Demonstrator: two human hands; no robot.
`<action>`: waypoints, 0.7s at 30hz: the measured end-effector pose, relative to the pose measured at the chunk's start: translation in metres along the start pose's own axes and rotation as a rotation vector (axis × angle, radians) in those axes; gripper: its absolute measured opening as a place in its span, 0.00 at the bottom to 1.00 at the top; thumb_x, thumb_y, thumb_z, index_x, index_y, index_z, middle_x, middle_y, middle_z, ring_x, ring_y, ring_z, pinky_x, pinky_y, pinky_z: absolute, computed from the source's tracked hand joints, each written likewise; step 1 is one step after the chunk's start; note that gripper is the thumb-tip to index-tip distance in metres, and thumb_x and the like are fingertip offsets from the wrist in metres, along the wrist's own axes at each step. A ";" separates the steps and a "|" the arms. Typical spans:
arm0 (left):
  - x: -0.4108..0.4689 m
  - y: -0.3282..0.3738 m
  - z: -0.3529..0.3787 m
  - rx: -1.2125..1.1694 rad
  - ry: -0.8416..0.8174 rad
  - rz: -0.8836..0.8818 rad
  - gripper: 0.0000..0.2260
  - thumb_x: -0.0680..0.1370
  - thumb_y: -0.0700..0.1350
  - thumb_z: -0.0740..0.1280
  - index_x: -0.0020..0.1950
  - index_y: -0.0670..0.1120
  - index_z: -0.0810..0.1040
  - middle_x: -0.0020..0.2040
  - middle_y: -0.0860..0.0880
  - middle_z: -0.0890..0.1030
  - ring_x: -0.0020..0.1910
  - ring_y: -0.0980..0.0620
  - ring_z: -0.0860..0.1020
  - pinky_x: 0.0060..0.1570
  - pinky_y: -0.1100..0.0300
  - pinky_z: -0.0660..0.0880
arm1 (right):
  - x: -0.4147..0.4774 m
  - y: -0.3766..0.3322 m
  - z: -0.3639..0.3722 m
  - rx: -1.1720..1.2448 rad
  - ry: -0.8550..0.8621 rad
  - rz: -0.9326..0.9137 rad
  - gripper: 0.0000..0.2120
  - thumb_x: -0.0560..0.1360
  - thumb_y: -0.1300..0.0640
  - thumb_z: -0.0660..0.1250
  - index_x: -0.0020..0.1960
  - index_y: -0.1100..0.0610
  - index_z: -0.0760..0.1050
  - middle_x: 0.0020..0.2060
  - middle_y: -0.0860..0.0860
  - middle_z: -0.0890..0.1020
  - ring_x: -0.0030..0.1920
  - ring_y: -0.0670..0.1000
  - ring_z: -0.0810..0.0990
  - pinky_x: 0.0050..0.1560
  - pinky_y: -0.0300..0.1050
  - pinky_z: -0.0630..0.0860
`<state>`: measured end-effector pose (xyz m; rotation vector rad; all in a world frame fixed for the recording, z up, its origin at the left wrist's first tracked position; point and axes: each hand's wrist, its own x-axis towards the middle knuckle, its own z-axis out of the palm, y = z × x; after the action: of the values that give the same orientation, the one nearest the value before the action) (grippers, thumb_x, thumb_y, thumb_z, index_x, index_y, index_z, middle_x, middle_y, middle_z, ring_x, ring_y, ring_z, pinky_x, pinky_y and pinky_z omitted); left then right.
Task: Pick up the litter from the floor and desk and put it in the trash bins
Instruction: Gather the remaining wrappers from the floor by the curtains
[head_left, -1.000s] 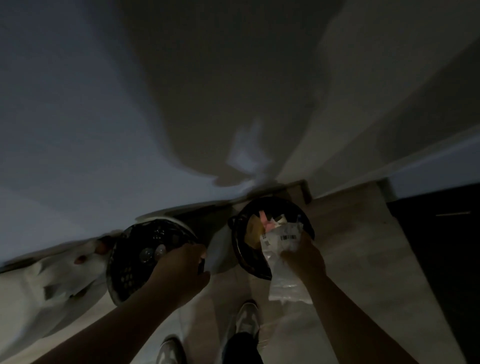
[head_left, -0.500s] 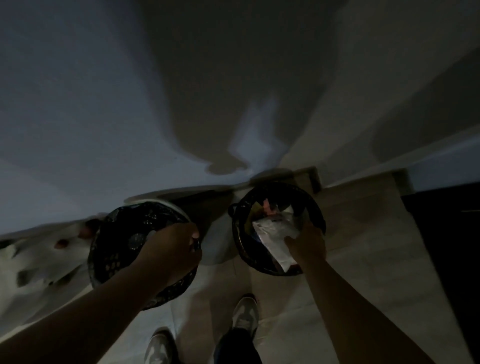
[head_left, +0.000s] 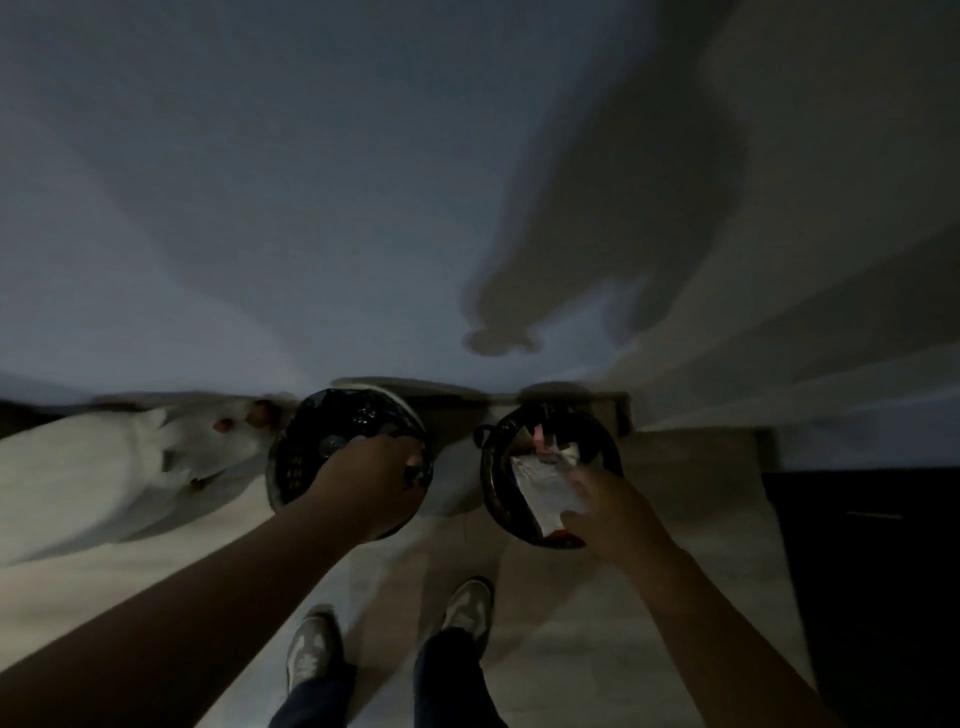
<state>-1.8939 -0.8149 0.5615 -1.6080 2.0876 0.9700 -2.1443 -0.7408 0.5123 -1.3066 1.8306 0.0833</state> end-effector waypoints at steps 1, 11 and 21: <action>-0.016 0.000 -0.010 -0.017 0.013 -0.008 0.15 0.77 0.49 0.64 0.63 0.46 0.75 0.59 0.46 0.78 0.59 0.46 0.75 0.59 0.55 0.73 | -0.014 -0.016 -0.013 -0.014 0.001 -0.025 0.21 0.77 0.57 0.66 0.69 0.57 0.69 0.62 0.54 0.76 0.63 0.55 0.74 0.51 0.36 0.64; -0.192 -0.047 -0.086 -0.114 0.249 -0.108 0.15 0.75 0.52 0.66 0.60 0.51 0.75 0.57 0.50 0.79 0.55 0.51 0.77 0.53 0.57 0.75 | -0.135 -0.178 -0.039 -0.146 0.015 -0.339 0.24 0.75 0.51 0.67 0.69 0.49 0.67 0.63 0.48 0.74 0.63 0.49 0.73 0.62 0.46 0.71; -0.417 -0.186 -0.102 -0.162 0.558 -0.248 0.19 0.76 0.54 0.66 0.65 0.52 0.72 0.60 0.53 0.77 0.57 0.53 0.76 0.51 0.65 0.69 | -0.274 -0.387 0.041 -0.333 0.040 -0.758 0.16 0.74 0.51 0.69 0.60 0.49 0.72 0.54 0.46 0.76 0.54 0.45 0.75 0.54 0.41 0.74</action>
<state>-1.5760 -0.6110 0.8377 -2.3731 2.0944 0.6698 -1.7892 -0.6915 0.8252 -2.1689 1.2746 -0.0516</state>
